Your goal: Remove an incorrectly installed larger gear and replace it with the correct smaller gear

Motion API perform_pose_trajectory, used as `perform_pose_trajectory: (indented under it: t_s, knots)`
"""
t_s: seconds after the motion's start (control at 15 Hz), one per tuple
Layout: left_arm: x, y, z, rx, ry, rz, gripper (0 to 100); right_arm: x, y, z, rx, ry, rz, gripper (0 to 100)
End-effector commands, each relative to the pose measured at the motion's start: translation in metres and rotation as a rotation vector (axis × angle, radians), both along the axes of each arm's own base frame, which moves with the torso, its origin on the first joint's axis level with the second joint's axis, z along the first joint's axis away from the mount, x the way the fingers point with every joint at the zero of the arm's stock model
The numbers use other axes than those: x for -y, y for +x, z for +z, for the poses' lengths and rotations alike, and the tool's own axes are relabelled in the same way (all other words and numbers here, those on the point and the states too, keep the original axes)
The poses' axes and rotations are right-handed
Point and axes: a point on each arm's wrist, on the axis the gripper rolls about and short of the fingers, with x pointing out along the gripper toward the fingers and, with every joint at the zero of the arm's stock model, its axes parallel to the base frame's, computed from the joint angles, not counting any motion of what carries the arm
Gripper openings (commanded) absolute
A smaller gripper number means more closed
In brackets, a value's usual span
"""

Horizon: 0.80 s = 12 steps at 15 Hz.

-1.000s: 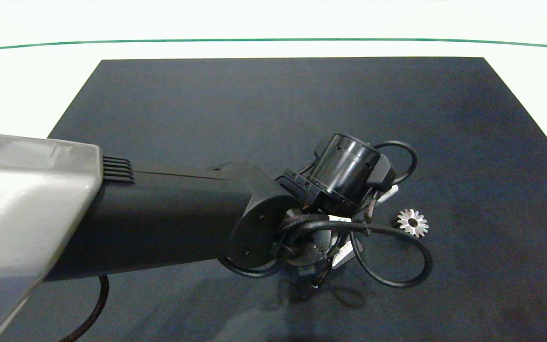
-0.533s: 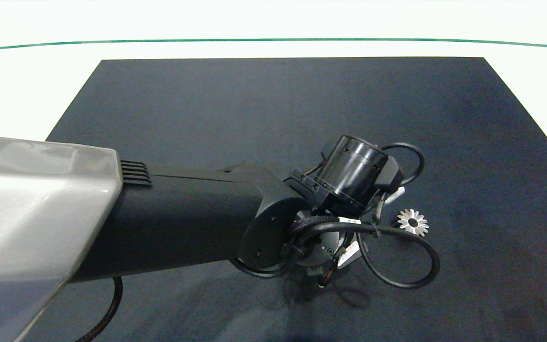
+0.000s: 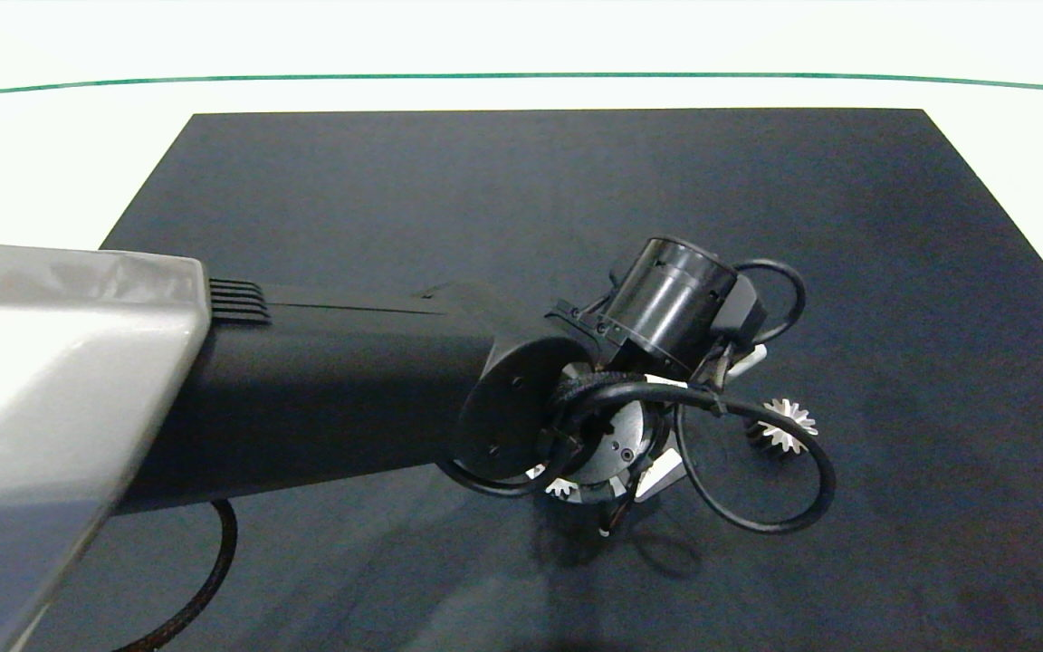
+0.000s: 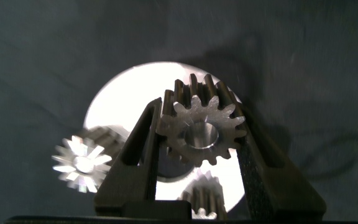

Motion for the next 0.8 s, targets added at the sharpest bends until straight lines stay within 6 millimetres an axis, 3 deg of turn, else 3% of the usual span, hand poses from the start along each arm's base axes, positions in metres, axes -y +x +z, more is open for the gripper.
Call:
perform_pose_trajectory:
  t_s: [0.07,0.8]
  knots:
    - [0.001,-0.002,0.005,0.005,0.001,-0.004,22,0.000,-0.001,0.000,0.001,0.000,0.002,100]
    - [0.018,-0.005,-0.009,-0.010,0.019,-0.031,22,0.001,-0.004,0.000,0.016,0.019,-0.005,100]
